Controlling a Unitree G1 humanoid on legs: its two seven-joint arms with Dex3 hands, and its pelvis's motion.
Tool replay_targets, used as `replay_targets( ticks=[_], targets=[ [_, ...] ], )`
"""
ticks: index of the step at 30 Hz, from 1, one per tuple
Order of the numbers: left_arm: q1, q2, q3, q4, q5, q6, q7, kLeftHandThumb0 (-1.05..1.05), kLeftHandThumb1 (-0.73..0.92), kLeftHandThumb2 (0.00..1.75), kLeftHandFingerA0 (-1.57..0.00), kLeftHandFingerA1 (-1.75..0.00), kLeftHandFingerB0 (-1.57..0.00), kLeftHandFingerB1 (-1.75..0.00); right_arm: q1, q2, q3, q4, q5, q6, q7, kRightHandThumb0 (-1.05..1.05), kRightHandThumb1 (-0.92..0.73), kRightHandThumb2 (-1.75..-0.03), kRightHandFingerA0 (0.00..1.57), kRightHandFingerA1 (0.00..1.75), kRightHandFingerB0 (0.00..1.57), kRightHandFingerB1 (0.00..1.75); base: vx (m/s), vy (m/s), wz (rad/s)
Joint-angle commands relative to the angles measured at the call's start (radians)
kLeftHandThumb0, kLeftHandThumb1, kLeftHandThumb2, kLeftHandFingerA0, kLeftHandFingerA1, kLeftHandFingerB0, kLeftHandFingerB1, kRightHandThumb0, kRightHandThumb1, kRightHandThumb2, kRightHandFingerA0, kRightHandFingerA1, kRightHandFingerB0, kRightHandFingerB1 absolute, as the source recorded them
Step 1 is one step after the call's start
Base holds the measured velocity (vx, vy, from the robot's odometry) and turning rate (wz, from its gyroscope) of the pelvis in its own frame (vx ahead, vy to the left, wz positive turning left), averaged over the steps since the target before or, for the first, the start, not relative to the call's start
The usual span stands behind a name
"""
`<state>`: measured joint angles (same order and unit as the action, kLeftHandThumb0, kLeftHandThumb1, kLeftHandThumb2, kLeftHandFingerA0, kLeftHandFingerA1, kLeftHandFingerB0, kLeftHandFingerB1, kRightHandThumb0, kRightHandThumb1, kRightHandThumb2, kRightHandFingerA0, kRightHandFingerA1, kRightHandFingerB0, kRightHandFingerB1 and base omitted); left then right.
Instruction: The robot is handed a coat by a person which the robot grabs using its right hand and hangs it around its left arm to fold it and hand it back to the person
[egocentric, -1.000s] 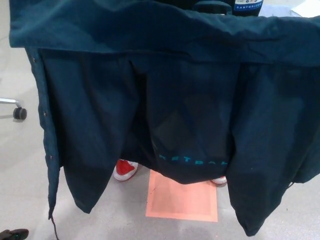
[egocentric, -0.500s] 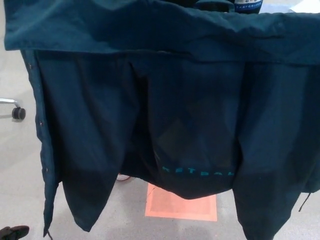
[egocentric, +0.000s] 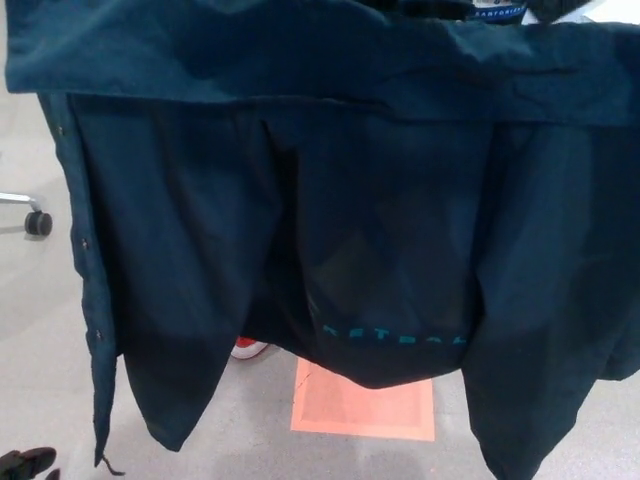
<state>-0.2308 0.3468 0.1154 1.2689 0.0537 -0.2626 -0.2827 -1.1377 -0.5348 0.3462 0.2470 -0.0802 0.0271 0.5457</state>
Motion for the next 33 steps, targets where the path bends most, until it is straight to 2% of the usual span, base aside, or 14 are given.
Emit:
replay_targets(
  ticks=[1, 4, 6, 8, 9, 12, 20, 21, 22, 25, 26, 29, 32, 33],
  targets=[
    [0.004, 0.037, 0.075, 0.005, -0.076, -0.025, -0.067, -0.69, 0.75, 1.05, -0.10, -0.45, 0.00, -0.31, -0.059, -0.019, 0.192, 0.065, -0.080, 0.163, 0.382, -0.86, -0.56, -0.95, 0.00, 0.15, 0.00, 0.14, 0.00, 0.000, 0.00],
    [0.003, 0.032, 0.092, 0.009, -0.079, -0.014, -0.066, -0.70, 0.92, 0.70, -0.17, -0.34, -0.06, -0.23, -0.050, -0.023, 0.198, 0.072, -0.061, 0.141, 0.403, -0.86, -0.55, -0.95, 0.00, 0.16, 0.04, 0.16, 0.00, 0.000, 0.00],
    [0.000, 0.029, 0.111, 0.010, -0.092, 0.012, -0.074, -0.77, 0.74, 1.06, -0.16, -0.48, 0.00, -0.29, -0.046, -0.017, 0.202, 0.098, -0.042, 0.147, 0.432, -0.91, -0.68, -0.64, 0.00, 0.23, 0.00, 0.21, 0.00, 0.000, 0.00],
    [-0.001, 0.024, 0.132, 0.010, -0.105, 0.019, -0.083, -0.73, 0.72, 1.05, -0.06, -0.44, -0.02, -0.35, -0.059, -0.024, 0.221, 0.102, -0.054, 0.168, 0.463, -0.84, -0.53, -0.96, 0.00, 0.13, 0.00, 0.13, 0.00, 0.000, 0.00],
    [0.000, 0.023, 0.136, 0.009, -0.105, 0.013, -0.088, -0.76, 0.72, 1.04, -0.11, -0.46, -0.03, -0.38, -0.066, -0.028, 0.231, 0.108, -0.062, 0.164, 0.480, -0.92, -0.71, -0.60, 0.00, 0.14, 0.00, 0.15, 0.00, 0.000, 0.00],
    [0.001, 0.025, 0.137, 0.011, -0.093, 0.010, -0.092, -0.77, 0.74, 1.06, -0.10, -0.46, -0.01, -0.38, -0.087, -0.022, 0.257, 0.149, -0.074, 0.187, 0.530, -0.91, -0.56, -0.97, 0.00, 0.08, 0.00, 0.07, 0.00, 0.000, 0.00],
    [0.001, 0.025, 0.135, 0.008, -0.079, 0.019, -0.086, -0.76, 0.75, 1.07, -0.10, -0.46, 0.00, -0.35, -0.143, -0.012, 0.409, 0.250, -0.289, 0.142, 0.493, -0.83, -0.53, -0.95, 0.02, 0.23, 0.02, 0.16, 0.00, 0.000, 0.00],
    [0.000, 0.024, 0.133, 0.007, -0.075, 0.020, -0.081, -0.72, 0.92, 0.68, -0.17, -0.33, -0.09, -0.26, -0.146, -0.008, 0.428, 0.261, -0.317, 0.132, 0.464, -0.84, -0.55, -0.93, 0.02, 0.38, 0.07, 0.29, 0.00, 0.000, 0.00],
    [-0.001, 0.023, 0.132, 0.007, -0.072, 0.019, -0.076, -0.35, 0.59, 1.13, 0.00, -0.47, 0.00, -0.48, -0.142, -0.009, 0.450, 0.262, -0.367, 0.108, 0.406, -0.89, -0.70, -0.62, 0.51, 0.44, 0.47, 0.38, 0.00, 0.000, 0.00],
    [0.000, 0.015, 0.138, 0.007, -0.074, 0.014, -0.070, -0.35, 0.59, 1.13, 0.00, -0.47, 0.00, -0.48, -0.130, 0.002, 0.507, 0.302, -0.498, 0.049, 0.195, -0.85, -0.68, -0.73, 1.10, 0.64, 0.81, 0.52, 0.00, 0.000, 0.00],
    [0.002, 0.014, 0.142, 0.005, -0.078, 0.008, -0.077, -0.74, 0.78, 0.95, -0.19, -0.45, -0.14, -0.42, -0.123, 0.007, 0.514, 0.319, -0.527, 0.027, 0.108, -0.65, -0.89, -0.67, 1.19, 0.91, 0.90, 0.56, 0.00, 0.000, 0.00],
    [-0.004, 0.011, 0.147, 0.000, -0.084, -0.006, -0.093, -0.72, 0.77, 0.99, -0.22, -0.47, -0.13, -0.43, -0.132, 0.012, 0.528, 0.372, -0.583, -0.022, -0.057, -0.50, -0.92, -0.69, 1.07, 0.89, 0.73, 0.52, 0.00, 0.000, 0.00],
    [-0.007, 0.008, 0.147, -0.004, -0.079, -0.022, -0.083, -0.73, 0.76, 0.99, -0.32, -0.50, -0.15, -0.43, -0.165, 0.045, 0.516, 0.440, -0.598, -0.015, -0.189, -0.36, -0.79, -0.63, 0.77, 1.39, 0.66, 0.56, 0.00, 0.000, 0.00],
    [-0.007, 0.005, 0.149, -0.006, -0.080, -0.023, -0.076, -0.71, 0.87, 0.69, -0.42, -0.41, -0.20, -0.34, -0.177, 0.057, 0.510, 0.464, -0.608, -0.017, -0.259, -0.32, -0.61, -1.01, 0.81, 1.01, 0.56, 0.66, 0.00, 0.000, 0.00]
  ],
)
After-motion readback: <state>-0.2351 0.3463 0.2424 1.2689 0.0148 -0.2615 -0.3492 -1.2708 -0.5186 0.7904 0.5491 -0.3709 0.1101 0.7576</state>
